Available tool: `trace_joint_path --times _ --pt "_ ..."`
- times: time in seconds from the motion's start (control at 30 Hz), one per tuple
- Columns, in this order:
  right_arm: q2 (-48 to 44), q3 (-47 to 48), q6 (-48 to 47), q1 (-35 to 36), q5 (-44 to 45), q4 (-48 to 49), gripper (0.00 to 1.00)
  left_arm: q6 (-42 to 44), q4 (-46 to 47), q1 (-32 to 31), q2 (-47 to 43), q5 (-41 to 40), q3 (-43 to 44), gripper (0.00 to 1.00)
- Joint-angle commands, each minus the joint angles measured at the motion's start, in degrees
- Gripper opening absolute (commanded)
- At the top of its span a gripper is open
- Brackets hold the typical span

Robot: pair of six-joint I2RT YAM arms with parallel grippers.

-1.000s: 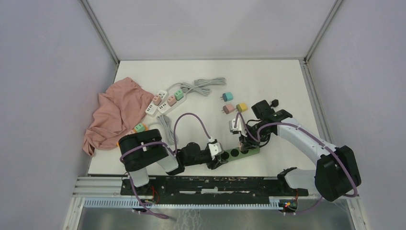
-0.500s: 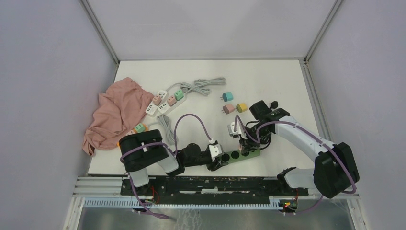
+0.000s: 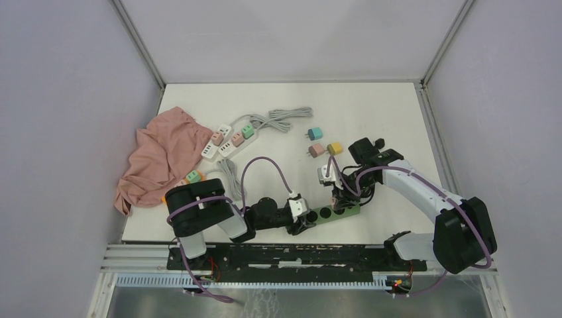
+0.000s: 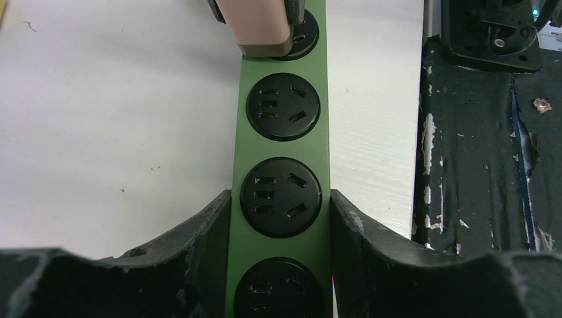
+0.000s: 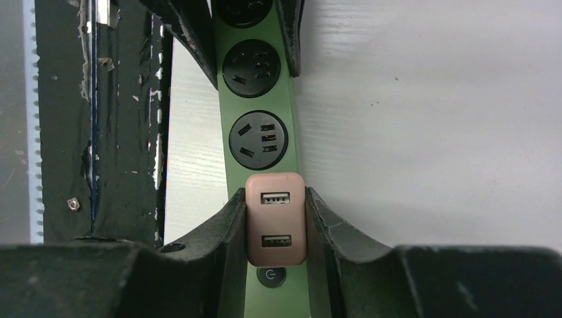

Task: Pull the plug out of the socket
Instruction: Remove the plug from the socket.

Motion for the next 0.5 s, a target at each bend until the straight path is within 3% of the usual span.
trace_joint_path --times 0.0,0.2,0.47 --pt "-1.4 3.6 -5.8 0.6 -14.8 -3.3 0.00 -1.0 -5.1 -0.2 2.0 -2.1 0.7 0.03" --pt "-1.8 2.6 6.1 0.7 -8.6 6.6 0.00 -1.0 -5.2 -0.2 1.8 -2.1 0.7 0.03" --pt "0.3 4.1 8.8 0.3 -4.9 6.9 0.00 -0.9 -5.5 -0.2 1.4 -2.1 0.6 0.03"
